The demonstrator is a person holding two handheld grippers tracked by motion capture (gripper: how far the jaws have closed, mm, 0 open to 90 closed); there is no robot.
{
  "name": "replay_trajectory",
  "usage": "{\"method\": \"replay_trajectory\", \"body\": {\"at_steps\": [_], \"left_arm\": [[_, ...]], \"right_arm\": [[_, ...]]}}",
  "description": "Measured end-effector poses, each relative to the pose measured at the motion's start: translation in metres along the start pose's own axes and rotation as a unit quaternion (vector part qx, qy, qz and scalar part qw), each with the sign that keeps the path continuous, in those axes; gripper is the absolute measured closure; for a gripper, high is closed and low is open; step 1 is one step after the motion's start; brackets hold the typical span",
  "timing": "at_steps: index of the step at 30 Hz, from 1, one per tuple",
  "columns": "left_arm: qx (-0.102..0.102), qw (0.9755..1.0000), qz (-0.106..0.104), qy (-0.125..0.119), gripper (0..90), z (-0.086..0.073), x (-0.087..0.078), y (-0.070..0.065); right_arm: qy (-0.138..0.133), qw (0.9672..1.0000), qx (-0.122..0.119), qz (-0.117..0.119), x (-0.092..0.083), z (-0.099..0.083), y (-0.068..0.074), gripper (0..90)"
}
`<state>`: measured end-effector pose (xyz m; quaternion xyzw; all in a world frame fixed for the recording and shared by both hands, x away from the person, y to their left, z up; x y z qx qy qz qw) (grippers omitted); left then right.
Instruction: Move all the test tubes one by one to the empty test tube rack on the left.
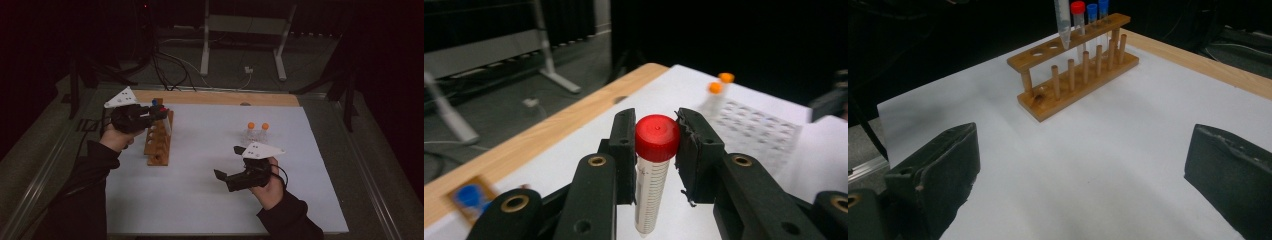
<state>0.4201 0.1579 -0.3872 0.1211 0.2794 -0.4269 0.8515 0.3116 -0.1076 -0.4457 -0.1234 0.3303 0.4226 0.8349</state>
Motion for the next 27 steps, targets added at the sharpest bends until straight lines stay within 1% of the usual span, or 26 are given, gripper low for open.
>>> {"method": "replay_trajectory", "body": {"at_steps": [2, 3, 4, 7, 9, 10, 12, 13, 14, 17, 21, 22, 23, 24, 27], "left_arm": [[-0.003, 0.9999, 0.014, 0.001, 72.0, -0.001, -0.003, 0.008], [-0.009, 0.9998, 0.016, -0.002, 72.0, -0.002, -0.005, 0.011], [-0.012, 0.9996, 0.024, -0.005, 71.9, -0.002, -0.007, 0.015], [-0.021, 0.999, 0.038, -0.007, 71.9, -0.005, -0.011, 0.026], [-0.028, 0.9985, 0.046, -0.01, 72.0, -0.006, -0.011, 0.032], [-0.033, 0.9984, 0.045, -0.009, 72.0, -0.007, -0.011, 0.035], [-0.035, 0.9976, 0.058, -0.011, 72.0, -0.009, -0.01, 0.04], [-0.039, 0.9974, 0.06, -0.011, 72.0, -0.011, -0.009, 0.042], [-0.04, 0.9967, 0.07, -0.01, 72.0, -0.012, -0.008, 0.045], [-0.053, 0.9959, 0.072, -0.009, 71.9, -0.017, -0.005, 0.051], [-0.06, 0.9945, 0.086, -0.001, 72.0, -0.026, 0.001, 0.059], [-0.064, 0.9941, 0.087, -0.002, 72.0, -0.028, 0.003, 0.06], [-0.069, 0.9942, 0.082, -0.002, 72.0, -0.03, 0.004, 0.061], [-0.069, 0.9938, 0.087, 0.0, 72.0, -0.033, 0.006, 0.062], [-0.071, 0.9935, 0.088, 0.012, 72.0, -0.041, 0.013, 0.063]], "right_arm": [[0.0, 1.0, 0.0, 0.003, 0.0, 0.0, 0.001, 1.4], [0.001, 1.0, 0.0, 0.003, 0.0, 0.0, 0.001, 1.4], [0.001, 1.0, -0.001, 0.005, 0.0, 0.0, 0.001, 1.3], [-0.001, 0.9999, 0.004, 0.013, 0.0, 0.0, 0.0, 1.3], [-0.001, 0.9999, 0.005, 0.014, 0.0, 0.0, 0.0, 1.3], [0.0, 0.9999, 0.004, 0.014, 0.0, 0.0, 0.0, 1.3], [-0.001, 0.9999, 0.004, 0.014, 0.0, 0.0, 0.0, 1.4], [-0.001, 0.9999, 0.004, 0.013, 0.0, 0.0, 0.0, 1.4], [0.0, 0.9999, 0.003, 0.011, 0.0, 0.0, 0.0, 1.3], [-0.001, 0.9999, 0.003, 0.013, -0.001, -0.001, 0.0, 1.4], [0.0, 0.9998, 0.005, 0.021, -0.001, -0.001, 0.001, 1.4], [0.0, 0.9997, 0.004, 0.023, -0.001, -0.001, 0.001, 1.4], [0.001, 0.9997, 0.002, 0.023, -0.001, -0.001, 0.001, 1.4], [0.001, 0.9998, 0.001, 0.021, -0.001, -0.001, 0.002, 1.4], [-0.001, 0.9998, 0.002, 0.022, -0.001, -0.001, 0.001, 1.4]]}}
Point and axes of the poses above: each handheld gripper's, and its own axes: x roughly forward along the jaws, z roughly out of its top, y roughly to its left, the point moved 7 cm from there along x, roughly forward along the jaws, and after that the axes turned 15 degrees about y, right-handed, at the moved point
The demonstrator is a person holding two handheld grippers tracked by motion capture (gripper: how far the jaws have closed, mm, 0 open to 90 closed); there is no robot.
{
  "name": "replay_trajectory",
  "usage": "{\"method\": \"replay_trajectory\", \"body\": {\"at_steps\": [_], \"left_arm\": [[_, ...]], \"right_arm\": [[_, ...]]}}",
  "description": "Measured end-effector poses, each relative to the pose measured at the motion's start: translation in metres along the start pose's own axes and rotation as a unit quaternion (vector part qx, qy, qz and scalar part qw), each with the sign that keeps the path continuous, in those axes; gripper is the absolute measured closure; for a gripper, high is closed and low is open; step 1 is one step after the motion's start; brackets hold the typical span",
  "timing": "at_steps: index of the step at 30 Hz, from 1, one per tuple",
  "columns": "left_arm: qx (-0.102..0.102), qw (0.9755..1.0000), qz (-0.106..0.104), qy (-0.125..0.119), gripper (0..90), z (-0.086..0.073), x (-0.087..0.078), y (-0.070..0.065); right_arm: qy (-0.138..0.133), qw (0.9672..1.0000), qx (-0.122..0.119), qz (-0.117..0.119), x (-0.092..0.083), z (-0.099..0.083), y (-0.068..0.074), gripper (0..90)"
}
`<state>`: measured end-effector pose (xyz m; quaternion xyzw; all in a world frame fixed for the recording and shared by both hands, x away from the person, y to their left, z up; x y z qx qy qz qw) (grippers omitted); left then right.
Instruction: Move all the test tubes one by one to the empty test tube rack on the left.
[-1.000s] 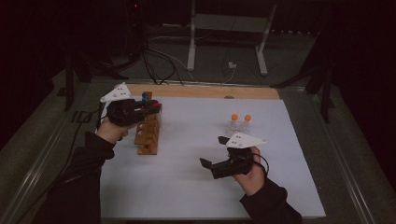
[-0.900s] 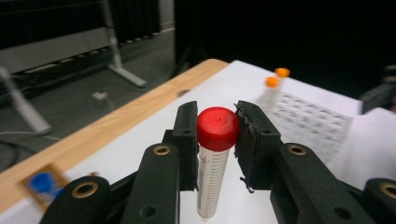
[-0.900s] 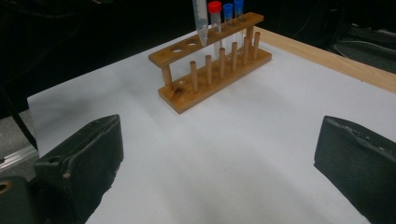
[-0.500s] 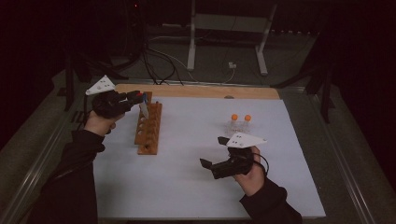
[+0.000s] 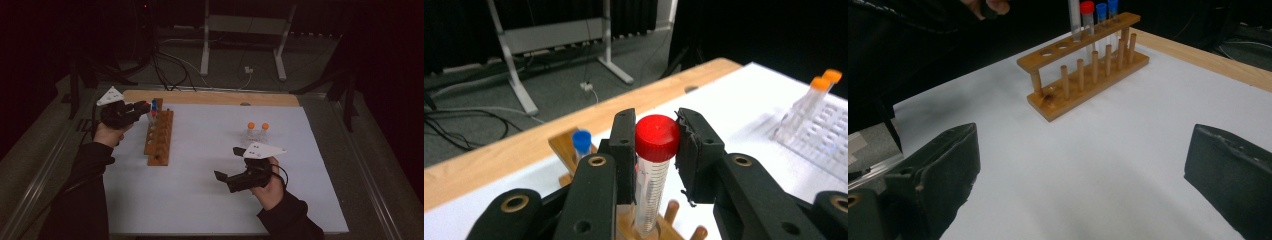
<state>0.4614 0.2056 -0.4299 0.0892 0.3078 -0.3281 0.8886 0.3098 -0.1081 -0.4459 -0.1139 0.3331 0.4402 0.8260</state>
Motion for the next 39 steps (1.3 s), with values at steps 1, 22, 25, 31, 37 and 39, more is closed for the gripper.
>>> {"method": "replay_trajectory", "body": {"at_steps": [1, 22, 25, 31, 37, 39], "left_arm": [[0.0, 1.0, -0.002, 0.003, 72.0, -0.002, 0.002, 0.0], [-0.008, 0.9994, 0.001, 0.032, 71.9, -0.035, 0.031, 0.002], [-0.007, 0.9992, -0.002, 0.039, 71.8, -0.034, 0.032, 0.002], [-0.008, 0.9987, -0.014, 0.047, 67.2, -0.034, 0.029, 0.0], [-0.012, 0.9989, -0.015, 0.042, 31.3, -0.035, 0.013, -0.011], [-0.009, 0.9989, -0.026, 0.037, 20.9, -0.036, 0.007, -0.019]], "right_arm": [[-0.001, 1.0, 0.0, 0.0, 0.0, 0.0, 0.0, 1.4], [-0.009, 0.9999, -0.003, -0.007, -0.004, 0.001, -0.001, 1.4], [-0.009, 0.9999, -0.005, -0.006, -0.005, 0.001, -0.001, 1.4], [-0.01, 0.9999, -0.005, -0.007, -0.007, 0.001, -0.001, 1.4], [-0.019, 0.9997, -0.002, -0.015, -0.017, 0.004, -0.009, 1.4], [-0.028, 0.9994, 0.004, -0.021, -0.023, 0.005, -0.016, 1.4]]}}
Point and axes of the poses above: each handheld gripper's, and its own axes: x roughly forward along the jaws, z roughly out of its top, y roughly to its left, the point moved 7 cm from there along x, roughly forward along the jaws, and after that the axes turned 15 degrees about y, right-handed, at the moved point
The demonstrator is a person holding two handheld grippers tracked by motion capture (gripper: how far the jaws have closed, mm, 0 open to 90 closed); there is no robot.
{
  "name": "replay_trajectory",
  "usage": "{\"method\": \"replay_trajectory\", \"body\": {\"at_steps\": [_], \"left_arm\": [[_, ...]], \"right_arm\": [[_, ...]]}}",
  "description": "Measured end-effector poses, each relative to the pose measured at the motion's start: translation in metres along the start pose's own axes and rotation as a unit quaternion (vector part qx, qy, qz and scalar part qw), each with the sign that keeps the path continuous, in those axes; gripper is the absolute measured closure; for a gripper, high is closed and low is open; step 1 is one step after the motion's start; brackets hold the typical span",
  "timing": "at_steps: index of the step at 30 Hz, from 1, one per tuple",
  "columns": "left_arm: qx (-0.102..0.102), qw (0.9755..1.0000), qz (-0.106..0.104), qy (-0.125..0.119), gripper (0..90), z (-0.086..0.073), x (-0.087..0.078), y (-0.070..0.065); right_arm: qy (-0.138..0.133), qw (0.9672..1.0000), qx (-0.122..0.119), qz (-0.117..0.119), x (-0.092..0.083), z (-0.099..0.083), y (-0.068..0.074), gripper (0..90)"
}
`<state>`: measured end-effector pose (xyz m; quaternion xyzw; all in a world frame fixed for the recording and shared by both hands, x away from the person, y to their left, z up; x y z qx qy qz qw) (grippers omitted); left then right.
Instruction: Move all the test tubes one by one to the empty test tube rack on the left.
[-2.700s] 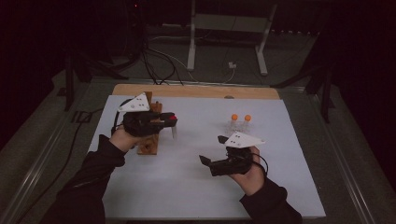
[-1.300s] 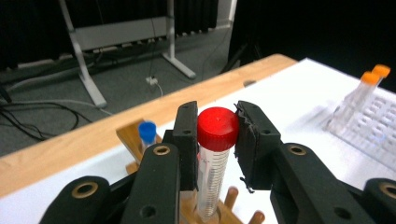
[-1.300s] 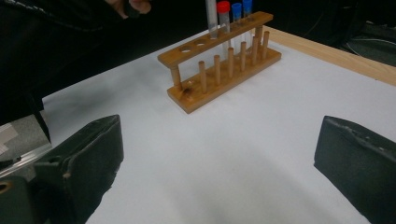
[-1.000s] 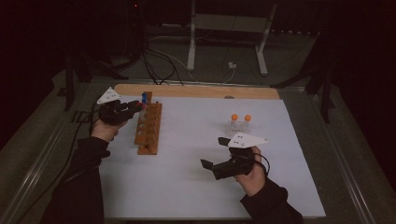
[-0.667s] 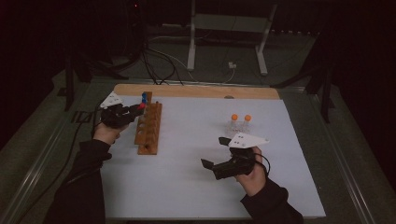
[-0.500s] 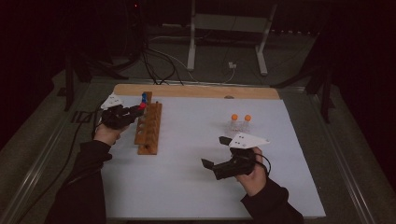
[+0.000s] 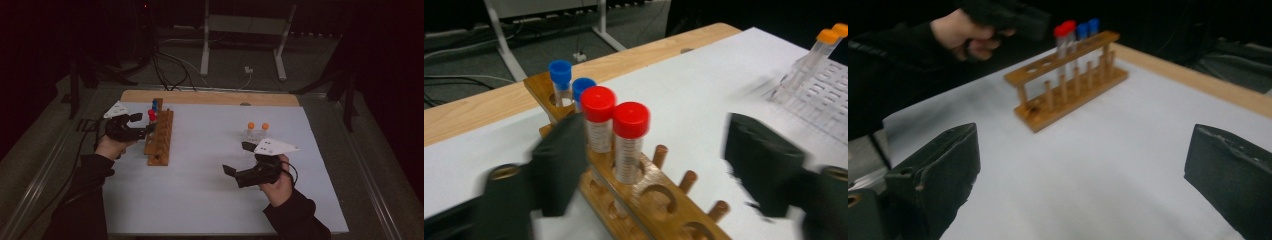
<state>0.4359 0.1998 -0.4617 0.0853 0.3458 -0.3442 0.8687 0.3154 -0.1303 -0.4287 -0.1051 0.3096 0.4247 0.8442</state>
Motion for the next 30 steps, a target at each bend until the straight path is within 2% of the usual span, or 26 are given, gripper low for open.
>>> {"method": "replay_trajectory", "body": {"at_steps": [2, 3, 5, 7, 12, 16, 19, 21, 22, 24, 26, 28, 30], "left_arm": [[0.008, 1.0, -0.002, -0.005, 16.0, -0.001, -0.005, -0.009], [0.012, 0.9998, -0.014, -0.01, 13.4, -0.002, -0.008, -0.015], [0.02, 0.9995, -0.018, -0.013, 9.1, -0.004, -0.011, -0.025], [0.026, 0.9989, -0.033, -0.019, 3.4, -0.006, -0.015, -0.037], [0.051, 0.9966, -0.056, -0.034, 2.1, -0.007, -0.025, -0.061], [0.062, 0.9954, -0.061, -0.041, 2.0, -0.007, -0.028, -0.072], [0.067, 0.9949, -0.065, -0.037, 2.0, -0.009, -0.027, -0.077], [0.066, 0.9948, -0.069, -0.035, 2.0, -0.011, -0.026, -0.078], [0.066, 0.9949, -0.069, -0.033, 2.0, -0.012, -0.026, -0.078], [0.064, 0.9947, -0.073, -0.034, 2.0, -0.013, -0.027, -0.079], [0.066, 0.9944, -0.076, -0.034, 2.0, -0.013, -0.028, -0.079], [0.065, 0.9943, -0.078, -0.034, 2.0, -0.013, -0.029, -0.08], [0.064, 0.9941, -0.08, -0.036, 2.0, -0.013, -0.03, -0.081]], "right_arm": [[-0.01, 0.9999, 0.007, -0.005, -0.008, 0.002, -0.009, 1.4], [-0.013, 0.9998, 0.009, -0.01, -0.011, 0.002, -0.014, 1.4], [-0.017, 0.9994, 0.011, -0.027, -0.018, 0.003, -0.026, 1.4], [-0.014, 0.9988, 0.014, -0.044, -0.024, 0.001, -0.038, 1.4], [-0.013, 0.995, 0.045, -0.089, -0.034, -0.007, -0.067, 1.4], [-0.006, 0.9904, 0.077, -0.115, -0.035, -0.017, -0.089, 2.5], [0.001, 0.9871, 0.089, -0.133, -0.031, -0.026, -0.105, 8.4], [0.008, 0.985, 0.1, -0.141, -0.026, -0.033, -0.115, 12.2], [0.01, 0.984, 0.105, -0.144, -0.023, -0.037, -0.12, 17.2], [0.016, 0.9821, 0.116, -0.148, -0.018, -0.043, -0.129, 19.7], [0.028, 0.9806, 0.124, -0.15, -0.011, -0.049, -0.136, 30.3], [0.038, 0.9791, 0.129, -0.152, -0.005, -0.053, -0.142, 34.2], [0.047, 0.9773, 0.136, -0.156, 0.001, -0.055, -0.149, 42.5]]}}
Point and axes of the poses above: each handheld gripper's, and its own axes: x roughly forward along the jaws, z roughly out of its top, y roughly to its left, the point moved 7 cm from there along x, roughly forward along the jaws, and after that the axes turned 15 degrees about y, right-handed, at the moved point
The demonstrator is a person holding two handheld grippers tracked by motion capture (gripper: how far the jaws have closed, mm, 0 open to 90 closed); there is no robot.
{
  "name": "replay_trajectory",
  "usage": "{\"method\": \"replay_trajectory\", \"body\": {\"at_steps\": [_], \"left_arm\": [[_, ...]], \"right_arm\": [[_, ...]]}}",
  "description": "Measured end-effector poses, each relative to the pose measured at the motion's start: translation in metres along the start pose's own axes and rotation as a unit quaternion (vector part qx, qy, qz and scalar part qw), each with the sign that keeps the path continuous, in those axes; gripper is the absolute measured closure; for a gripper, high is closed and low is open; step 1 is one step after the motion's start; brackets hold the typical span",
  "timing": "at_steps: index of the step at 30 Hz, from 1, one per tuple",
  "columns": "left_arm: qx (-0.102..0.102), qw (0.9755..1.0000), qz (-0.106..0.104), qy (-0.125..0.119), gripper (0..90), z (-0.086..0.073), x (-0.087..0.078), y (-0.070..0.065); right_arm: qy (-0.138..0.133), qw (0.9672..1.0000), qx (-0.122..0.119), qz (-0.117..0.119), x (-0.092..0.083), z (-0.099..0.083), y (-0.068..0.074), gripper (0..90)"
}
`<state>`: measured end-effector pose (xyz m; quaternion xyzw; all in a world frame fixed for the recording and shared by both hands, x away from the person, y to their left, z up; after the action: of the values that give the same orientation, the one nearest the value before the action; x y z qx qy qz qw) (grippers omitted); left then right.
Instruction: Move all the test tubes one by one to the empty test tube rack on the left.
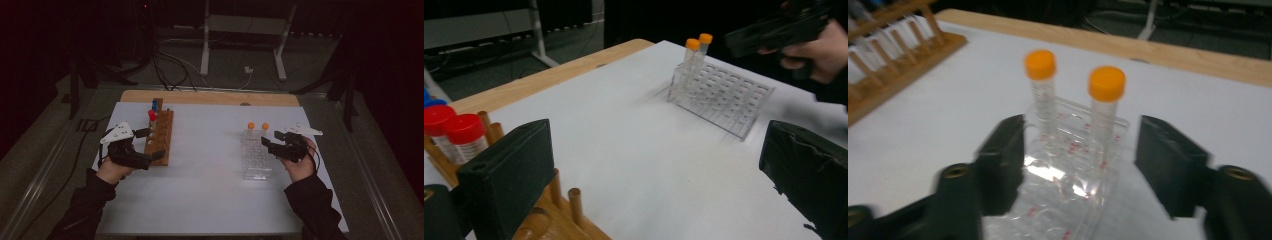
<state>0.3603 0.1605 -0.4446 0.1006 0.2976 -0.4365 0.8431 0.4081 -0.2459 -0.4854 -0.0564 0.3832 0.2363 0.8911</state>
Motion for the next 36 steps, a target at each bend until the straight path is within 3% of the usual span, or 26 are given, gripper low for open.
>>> {"method": "replay_trajectory", "body": {"at_steps": [5, 12, 17, 19, 27, 36], "left_arm": [[0.006, 1.0, -0.002, 0.001, 2.1, 0.001, 0.0, -0.002], [0.007, 1.0, -0.004, 0.003, 2.0, 0.002, 0.0, -0.004], [0.006, 1.0, -0.005, 0.0, 2.1, 0.002, -0.002, -0.004], [0.006, 1.0, -0.004, 0.0, 2.1, 0.002, -0.002, -0.003], [0.008, 0.9999, -0.009, 0.001, 2.1, 0.002, -0.002, -0.005], [0.012, 0.9998, -0.017, 0.004, 2.1, 0.004, 0.001, -0.009]], "right_arm": [[0.021, 0.9996, -0.009, -0.015, 0.017, 0.003, -0.008, 51.6], [0.036, 0.9993, 0.005, -0.014, 0.034, 0.011, -0.017, 63.3], [0.036, 0.9993, 0.002, -0.006, 0.04, 0.013, -0.016, 73.2], [0.037, 0.9991, -0.009, -0.018, 0.039, 0.013, -0.015, 74.3], [0.023, 0.9992, -0.017, -0.026, 0.025, 0.023, -0.013, 74.9], [-0.003, 0.999, -0.033, -0.029, -0.012, 0.041, -0.006, 75.0]]}}
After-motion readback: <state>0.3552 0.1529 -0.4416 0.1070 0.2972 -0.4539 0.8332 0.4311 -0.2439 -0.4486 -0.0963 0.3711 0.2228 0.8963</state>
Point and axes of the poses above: each handheld gripper's, and its own axes: x roughly forward along the jaws, z roughly out of its top, y roughly to its left, the point moved 7 cm from there along x, roughly forward along the jaws, and after that the axes turned 15 degrees about y, right-handed, at the moved point
